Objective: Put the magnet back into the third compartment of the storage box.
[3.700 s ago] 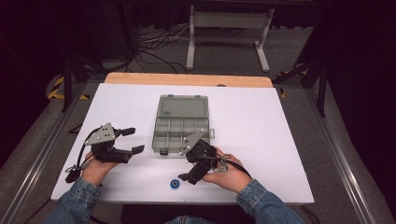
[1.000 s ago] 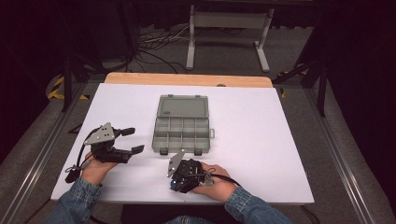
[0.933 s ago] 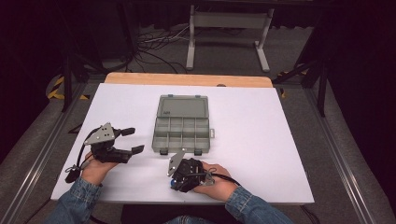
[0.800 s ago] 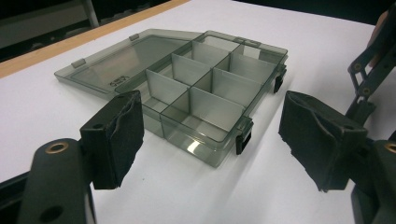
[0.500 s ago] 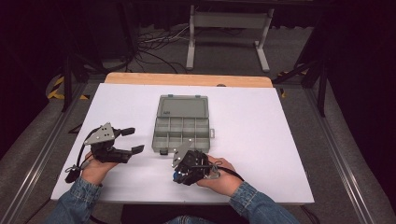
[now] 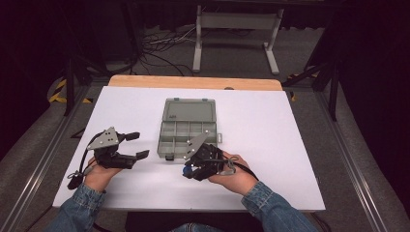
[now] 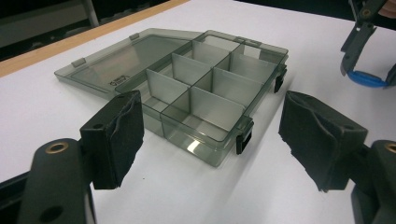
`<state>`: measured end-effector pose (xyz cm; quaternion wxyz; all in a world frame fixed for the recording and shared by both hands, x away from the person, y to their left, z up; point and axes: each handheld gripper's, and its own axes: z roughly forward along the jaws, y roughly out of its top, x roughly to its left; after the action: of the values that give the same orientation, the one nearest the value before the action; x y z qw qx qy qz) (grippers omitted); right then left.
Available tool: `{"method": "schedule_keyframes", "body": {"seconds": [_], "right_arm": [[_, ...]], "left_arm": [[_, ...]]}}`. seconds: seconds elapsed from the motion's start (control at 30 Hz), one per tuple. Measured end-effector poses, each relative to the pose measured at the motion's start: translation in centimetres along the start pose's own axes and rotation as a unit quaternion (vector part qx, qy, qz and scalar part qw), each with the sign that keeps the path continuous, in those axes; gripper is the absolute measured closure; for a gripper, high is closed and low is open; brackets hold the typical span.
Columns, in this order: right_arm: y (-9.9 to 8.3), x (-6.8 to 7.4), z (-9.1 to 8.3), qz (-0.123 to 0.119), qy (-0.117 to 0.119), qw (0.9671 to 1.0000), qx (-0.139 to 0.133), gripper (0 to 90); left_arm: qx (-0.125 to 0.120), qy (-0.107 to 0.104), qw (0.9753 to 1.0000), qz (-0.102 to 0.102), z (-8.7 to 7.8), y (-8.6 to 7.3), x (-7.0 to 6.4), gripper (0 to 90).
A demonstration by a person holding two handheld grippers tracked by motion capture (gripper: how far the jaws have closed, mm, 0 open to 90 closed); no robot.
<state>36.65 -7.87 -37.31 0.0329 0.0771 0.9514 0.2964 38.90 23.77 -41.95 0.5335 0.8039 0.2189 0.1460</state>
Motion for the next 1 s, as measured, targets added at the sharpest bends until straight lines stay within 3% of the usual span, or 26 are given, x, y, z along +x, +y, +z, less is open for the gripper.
{"method": "schedule_keyframes", "body": {"seconds": [0.5,1.0], "right_arm": [[0.9,-1.4,-2.0,0.01,-0.016,0.9998,-0.011,62.9],[1.6,-4.8,-3.0,0.042,-0.048,0.9978,-0.018,62.9]], "left_arm": [[-0.001,0.002,1.0,0.002,0.0,0.0,0.0,22.7],[-0.002,0.001,1.0,0.0,-0.1,0.0,0.1,22.7]]}}
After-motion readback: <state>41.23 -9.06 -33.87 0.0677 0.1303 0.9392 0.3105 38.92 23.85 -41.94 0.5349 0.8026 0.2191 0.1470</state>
